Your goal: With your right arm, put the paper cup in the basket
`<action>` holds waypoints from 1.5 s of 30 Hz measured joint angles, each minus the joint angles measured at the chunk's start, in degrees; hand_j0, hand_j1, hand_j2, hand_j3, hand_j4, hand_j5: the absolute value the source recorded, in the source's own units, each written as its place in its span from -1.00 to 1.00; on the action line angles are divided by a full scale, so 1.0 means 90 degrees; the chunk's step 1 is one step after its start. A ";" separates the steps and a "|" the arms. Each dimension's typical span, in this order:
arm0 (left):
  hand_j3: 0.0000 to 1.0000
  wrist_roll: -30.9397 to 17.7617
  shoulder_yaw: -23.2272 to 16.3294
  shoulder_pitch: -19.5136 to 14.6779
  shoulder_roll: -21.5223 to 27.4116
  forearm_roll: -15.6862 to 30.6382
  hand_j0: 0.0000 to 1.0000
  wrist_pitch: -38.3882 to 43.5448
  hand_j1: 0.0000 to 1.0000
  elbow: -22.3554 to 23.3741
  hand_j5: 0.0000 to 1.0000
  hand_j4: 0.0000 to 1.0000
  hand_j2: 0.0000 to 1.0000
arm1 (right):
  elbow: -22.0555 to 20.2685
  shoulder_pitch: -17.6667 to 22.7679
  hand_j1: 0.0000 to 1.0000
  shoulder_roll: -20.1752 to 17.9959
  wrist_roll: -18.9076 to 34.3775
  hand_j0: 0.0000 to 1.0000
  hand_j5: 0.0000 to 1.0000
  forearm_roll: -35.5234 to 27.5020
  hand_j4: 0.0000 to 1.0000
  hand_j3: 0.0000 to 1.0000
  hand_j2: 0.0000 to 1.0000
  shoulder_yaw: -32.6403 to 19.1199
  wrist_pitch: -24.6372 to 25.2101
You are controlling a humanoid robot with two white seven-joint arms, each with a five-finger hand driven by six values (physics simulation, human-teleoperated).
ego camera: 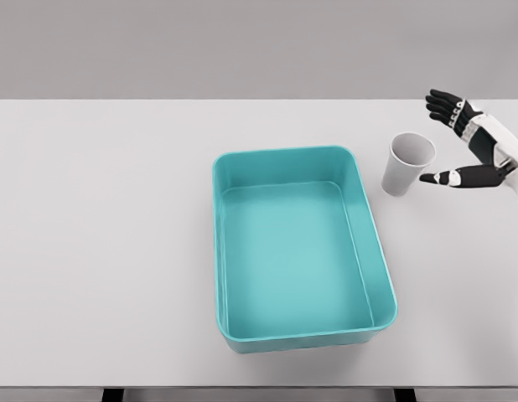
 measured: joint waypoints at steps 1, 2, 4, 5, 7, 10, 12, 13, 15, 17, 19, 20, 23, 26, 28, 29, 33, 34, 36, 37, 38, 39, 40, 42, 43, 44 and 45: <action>1.00 0.0000 0.0000 0.0000 0.0000 0.0000 1.00 0.0000 1.00 0.0000 1.00 1.00 1.00 | 0.0043 0.0000 1.00 0.0032 0.0000 1.00 1.00 -0.0002 1.00 1.00 1.00 0.0000 0.0001; 1.00 0.0000 0.0000 0.0000 0.0000 0.0000 1.00 0.0000 1.00 0.0000 1.00 1.00 1.00 | 0.0117 0.0097 1.00 0.0071 0.0001 1.00 1.00 -0.0020 1.00 1.00 1.00 -0.0052 -0.0008; 1.00 0.0000 0.0000 0.0000 0.0000 0.0000 1.00 0.0000 1.00 0.0000 1.00 1.00 1.00 | 0.0343 0.0088 1.00 0.0173 0.0000 1.00 1.00 -0.0110 1.00 1.00 1.00 -0.0203 -0.0030; 1.00 0.0000 0.0000 0.0000 0.0000 0.0000 1.00 0.0000 1.00 0.0000 1.00 1.00 1.00 | 0.0424 0.0068 1.00 0.0205 0.0000 1.00 1.00 -0.0140 1.00 1.00 1.00 -0.0250 -0.0037; 1.00 0.0000 0.0000 0.0000 0.0000 0.0000 1.00 0.0000 1.00 0.0000 1.00 1.00 1.00 | 0.0556 0.0088 1.00 0.0256 0.0000 1.00 1.00 -0.0177 1.00 1.00 1.00 -0.0352 -0.0045; 1.00 0.0000 0.0000 0.0000 0.0000 0.0000 1.00 0.0000 1.00 0.0000 1.00 1.00 1.00 | 0.0744 0.0088 1.00 0.0362 -0.0001 1.00 1.00 -0.0202 1.00 1.00 1.00 -0.0512 -0.0046; 1.00 0.0000 0.0000 0.0000 0.0000 0.0000 1.00 0.0000 1.00 0.0000 1.00 1.00 1.00 | 0.0833 0.0088 1.00 0.0398 -0.0001 1.00 1.00 -0.0211 1.00 1.00 1.00 -0.0571 -0.0037; 1.00 0.0000 0.0000 0.0000 0.0000 0.0000 1.00 0.0000 1.00 0.0000 1.00 1.00 1.00 | 0.0905 0.0068 1.00 0.0414 -0.0001 1.00 1.00 -0.0214 1.00 1.00 1.00 -0.0586 -0.0037; 1.00 0.0000 0.0000 0.0000 0.0000 0.0000 1.00 0.0000 1.00 0.0000 1.00 1.00 1.00 | 0.1071 0.0029 1.00 0.0481 -0.0001 1.00 1.00 -0.0214 1.00 1.00 1.00 -0.0608 -0.0041; 1.00 0.0000 0.0000 0.0000 0.0000 0.0000 1.00 0.0000 1.00 0.0000 1.00 1.00 1.00 | 0.1171 0.0029 1.00 0.0525 -0.0001 1.00 1.00 -0.0209 1.00 1.00 1.00 -0.0613 -0.0043; 1.00 0.0000 0.0000 0.0000 0.0000 0.0000 1.00 0.0000 1.00 0.0000 1.00 1.00 1.00 | 0.1253 0.0020 1.00 0.0581 -0.0001 1.00 1.00 -0.0210 1.00 1.00 1.00 -0.0618 -0.0048; 1.00 0.0000 0.0000 0.0000 0.0000 0.0000 1.00 0.0000 1.00 0.0000 1.00 1.00 1.00 | 0.1310 0.0020 1.00 0.0617 -0.0001 1.00 1.00 -0.0206 1.00 1.00 1.00 -0.0620 -0.0052; 1.00 0.0000 0.0000 0.0000 0.0000 0.0000 1.00 0.0000 1.00 0.0000 1.00 1.00 1.00 | 0.1483 0.0010 1.00 0.0675 -0.0001 1.00 1.00 -0.0194 1.00 1.00 1.00 -0.0618 -0.0075; 1.00 0.0000 0.0000 0.0000 0.0000 0.0000 1.00 0.0000 1.00 0.0000 1.00 1.00 1.00 | 0.1648 0.0010 1.00 0.0701 -0.0001 1.00 1.00 -0.0192 1.00 1.00 1.00 -0.0613 -0.0092; 1.00 0.0000 0.0000 0.0000 0.0000 0.0000 1.00 0.0000 1.00 0.0000 1.00 1.00 1.00 | 0.1743 0.0000 1.00 0.0759 -0.0001 1.00 1.00 -0.0191 1.00 1.00 1.00 -0.0612 -0.0097; 1.00 0.0000 0.0000 0.0000 0.0000 0.0000 1.00 0.0000 1.00 0.0000 1.00 1.00 1.00 | 0.1772 0.0000 1.00 0.0786 -0.0001 1.00 1.00 -0.0189 1.00 1.00 1.00 -0.0610 -0.0100; 1.00 0.0000 0.0000 0.0000 0.0000 0.0000 1.00 0.0000 1.00 0.0000 1.00 1.00 1.00 | 0.1824 -0.0049 1.00 0.0862 -0.0001 1.00 1.00 -0.0165 1.00 1.00 1.00 -0.0590 -0.0107; 1.00 0.0000 0.0000 0.0000 0.0000 0.0000 1.00 0.0000 1.00 0.0000 1.00 1.00 1.00 | 0.1829 -0.0049 1.00 0.0886 -0.0001 1.00 1.00 -0.0158 1.00 1.00 1.00 -0.0586 -0.0107; 1.00 0.0000 0.0000 0.0000 0.0000 0.0000 1.00 0.0000 1.00 0.0000 1.00 1.00 1.00 | 0.1836 -0.0088 1.00 0.0935 -0.0001 1.00 1.00 -0.0146 1.00 1.00 1.00 -0.0576 -0.0109; 1.00 0.0000 0.0000 0.0000 0.0000 0.0000 1.00 0.0000 1.00 0.0000 1.00 1.00 1.00 | 0.1838 -0.0088 1.00 0.0958 -0.0001 1.00 1.00 -0.0139 1.00 1.00 1.00 -0.0571 -0.0110; 1.00 0.0000 0.0000 0.0000 0.0000 0.0000 1.00 0.0000 1.00 0.0000 1.00 1.00 1.00 | 0.1847 -0.0098 1.00 0.0978 -0.0001 1.00 1.00 -0.0135 1.00 1.00 1.00 -0.0567 -0.0108; 1.00 0.0000 0.0000 0.0000 0.0000 0.0000 1.00 0.0000 1.00 0.0000 1.00 1.00 1.00 | 0.1883 -0.0127 1.00 0.0998 -0.0001 1.00 1.00 -0.0133 1.00 1.00 1.00 -0.0564 -0.0109; 1.00 0.0000 0.0000 0.0000 0.0000 0.0000 1.00 0.0000 1.00 0.0000 1.00 1.00 1.00 | 0.1930 -0.0156 1.00 0.1023 -0.0001 1.00 1.00 -0.0130 1.00 1.00 1.00 -0.0562 -0.0109; 1.00 0.0000 0.0000 0.0000 0.0000 0.0000 1.00 0.0000 1.00 0.0000 1.00 1.00 1.00 | 0.2015 -0.0176 1.00 0.1069 -0.0001 1.00 1.00 -0.0125 1.00 1.00 1.00 -0.0560 -0.0110; 1.00 0.0000 0.0000 0.0000 0.0000 0.0000 1.00 0.0000 1.00 0.0000 1.00 1.00 1.00 | 0.2044 -0.0176 1.00 0.1083 -0.0001 1.00 1.00 -0.0123 1.00 1.00 1.00 -0.0559 -0.0109; 1.00 0.0000 0.0000 0.0000 0.0000 0.0000 1.00 0.0000 1.00 0.0000 1.00 1.00 1.00 | 0.2070 -0.0176 1.00 0.1093 -0.0001 1.00 1.00 -0.0122 1.00 1.00 1.00 -0.0558 -0.0107; 1.00 0.0000 0.0000 0.0000 0.0000 0.0000 1.00 0.0000 1.00 0.0000 1.00 1.00 1.00 | 0.2101 -0.0176 1.00 0.1100 -0.0001 1.00 1.00 -0.0122 1.00 1.00 1.00 -0.0555 -0.0105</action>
